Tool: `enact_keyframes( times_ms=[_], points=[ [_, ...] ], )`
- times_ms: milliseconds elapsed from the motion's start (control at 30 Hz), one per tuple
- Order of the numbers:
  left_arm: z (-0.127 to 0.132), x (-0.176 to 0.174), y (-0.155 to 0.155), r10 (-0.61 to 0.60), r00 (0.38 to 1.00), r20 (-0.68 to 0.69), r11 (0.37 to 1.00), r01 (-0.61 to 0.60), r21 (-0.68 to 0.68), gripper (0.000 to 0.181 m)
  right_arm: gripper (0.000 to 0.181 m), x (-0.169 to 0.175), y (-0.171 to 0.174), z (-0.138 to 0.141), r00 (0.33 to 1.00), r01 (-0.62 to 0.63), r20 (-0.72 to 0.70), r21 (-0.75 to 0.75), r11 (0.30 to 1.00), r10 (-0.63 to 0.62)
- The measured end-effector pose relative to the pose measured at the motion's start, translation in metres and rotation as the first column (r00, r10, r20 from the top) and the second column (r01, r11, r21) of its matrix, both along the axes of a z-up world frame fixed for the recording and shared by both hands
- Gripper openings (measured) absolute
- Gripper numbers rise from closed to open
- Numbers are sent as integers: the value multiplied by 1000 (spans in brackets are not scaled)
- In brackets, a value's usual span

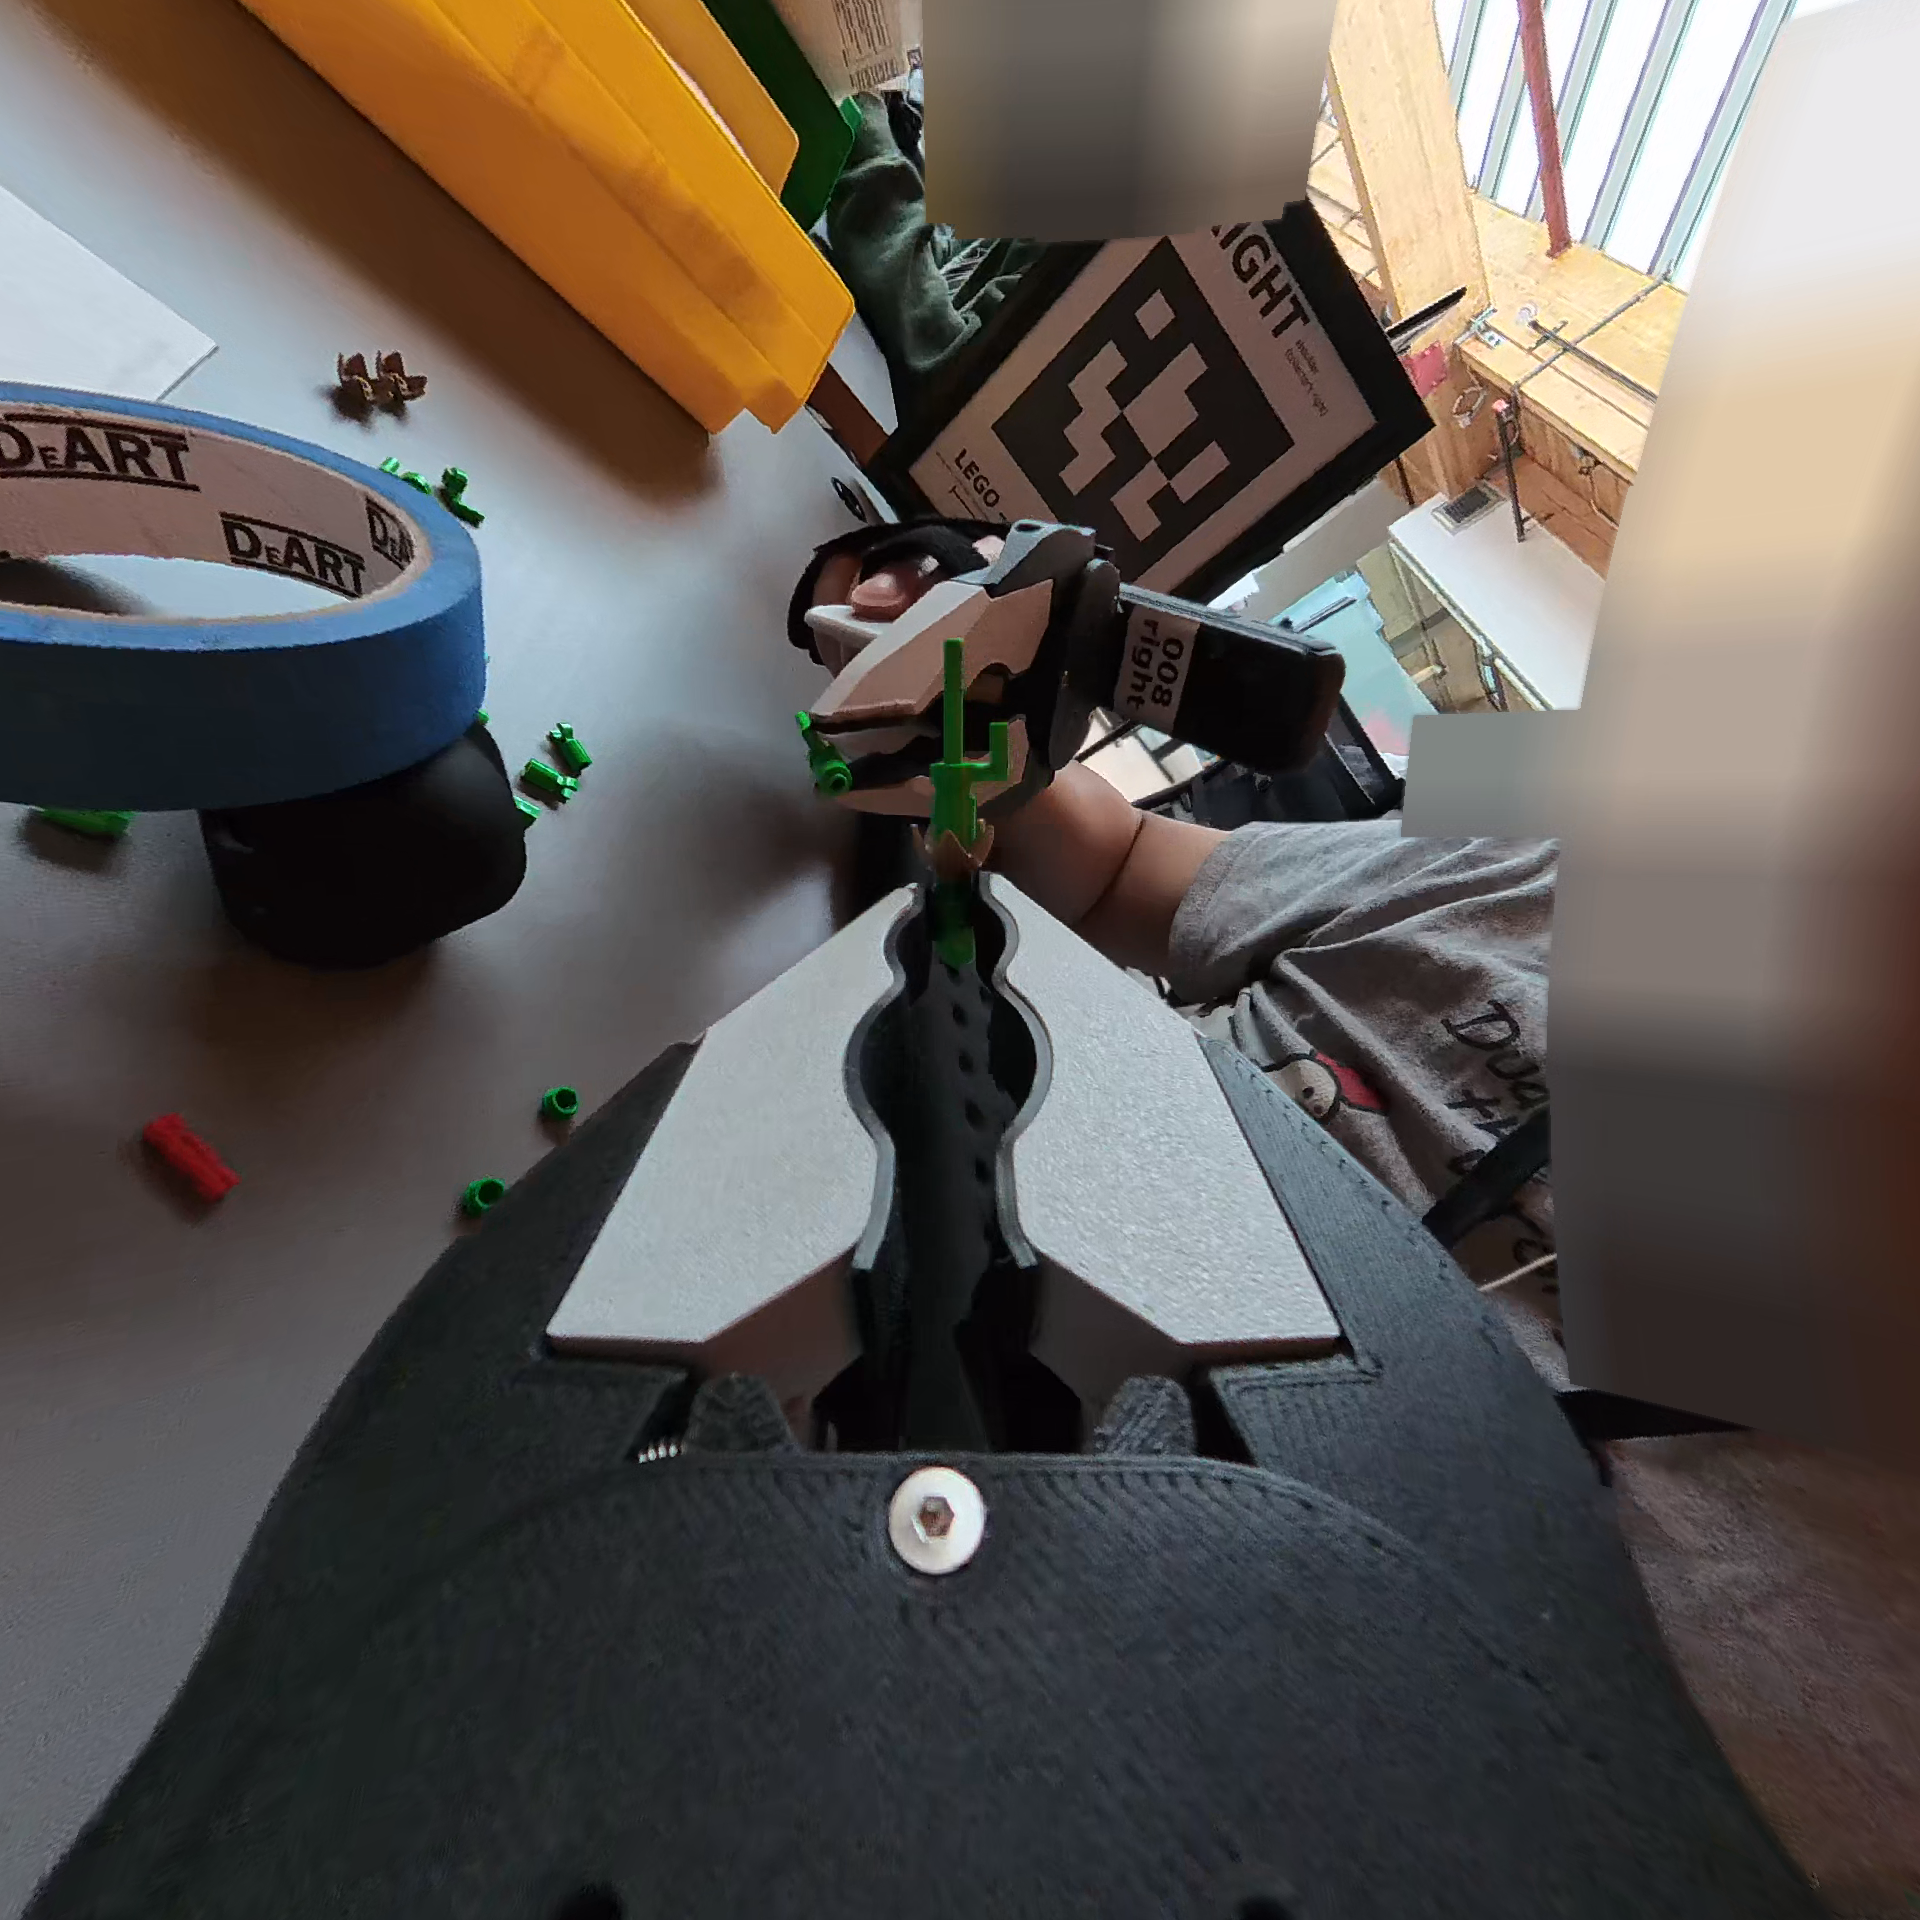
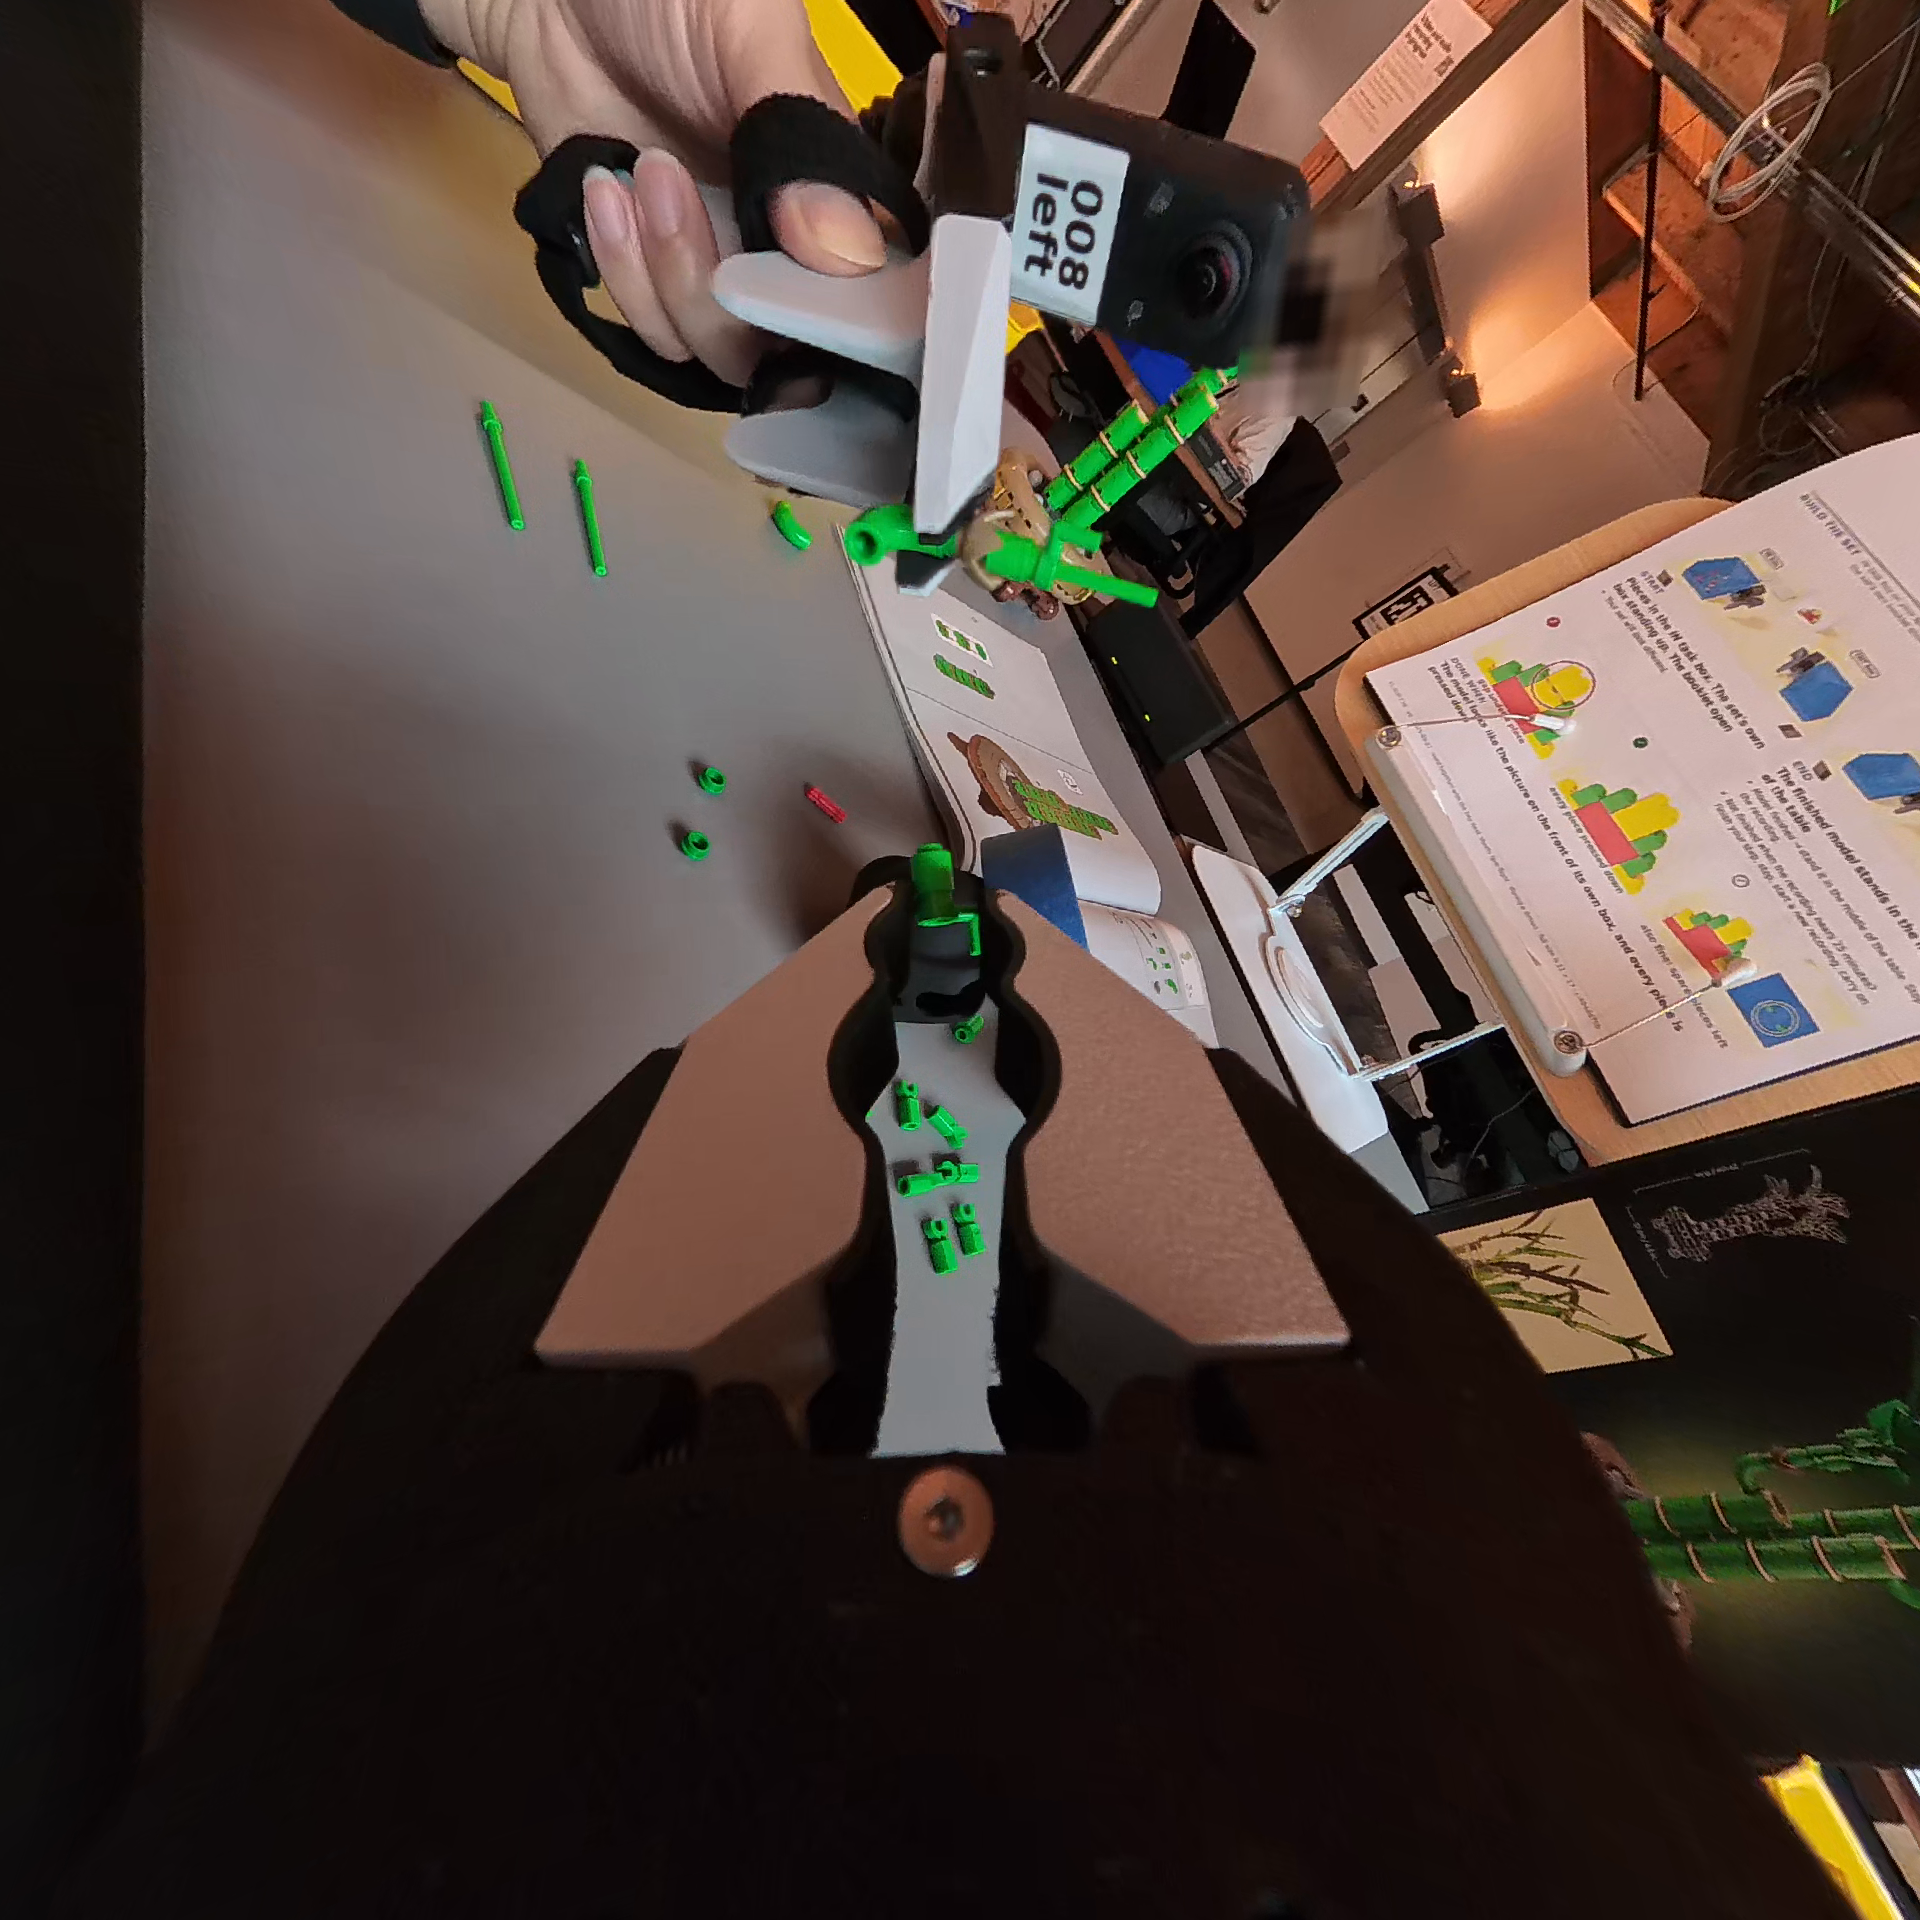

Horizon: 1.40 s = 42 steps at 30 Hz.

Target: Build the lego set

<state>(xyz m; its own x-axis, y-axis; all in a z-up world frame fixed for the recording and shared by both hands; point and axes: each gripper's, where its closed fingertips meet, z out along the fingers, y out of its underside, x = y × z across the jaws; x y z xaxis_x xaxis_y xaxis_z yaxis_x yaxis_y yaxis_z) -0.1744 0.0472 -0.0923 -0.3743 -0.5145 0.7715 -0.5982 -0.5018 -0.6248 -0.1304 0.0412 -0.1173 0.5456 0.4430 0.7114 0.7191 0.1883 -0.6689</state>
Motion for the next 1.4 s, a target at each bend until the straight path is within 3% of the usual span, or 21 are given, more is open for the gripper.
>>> enact_keyframes(
  times_ms=[267, 533, 633, 800, 867, 967, 1033, 1400],
  points=[
    [11, 3, 2, 26, 996, 83, 999, -30, 39, 5, 6, 6, -6, 4, 1000, 27, 11, 35, 999, -28],
    [7, 5, 3, 34, 997, 70, 999, -37, 37, 5, 6, 3, -6, 4, 1000, 10, -4, 29, 1000, -9],
    [9, 3, 10, 58, 995, 75, 997, -61, 37, 5, 6, 7, -3, -4, 999, 32, -4, -17, 999, -32],
    [16, -2, 22, 102, 990, 95, 994, -106, 34, 5, 6, 45, 9, -21, 986, 155, -38, -181, 971, -165],
    [16, -2, 25, 114, 989, 96, 993, -117, 30, 5, 7, 48, 14, -32, 978, 121, -119, -333, 935, -169],
    [15, -1, 27, 125, 988, 92, 992, -127, 24, 5, 8, 45, 30, -43, 922, 87, -272, -546, 833, -275],
    [15, -1, 28, 132, 987, 91, 991, -134, 20, 5, 9, 44, 38, -50, 889, 94, -297, -629, 772, -350],
    [14, -1, 33, 151, 984, 91, 988, -151, 1, 5, 16, 47, 50, -78, 809, 279, -196, -702, 655, -554]
  ],
)
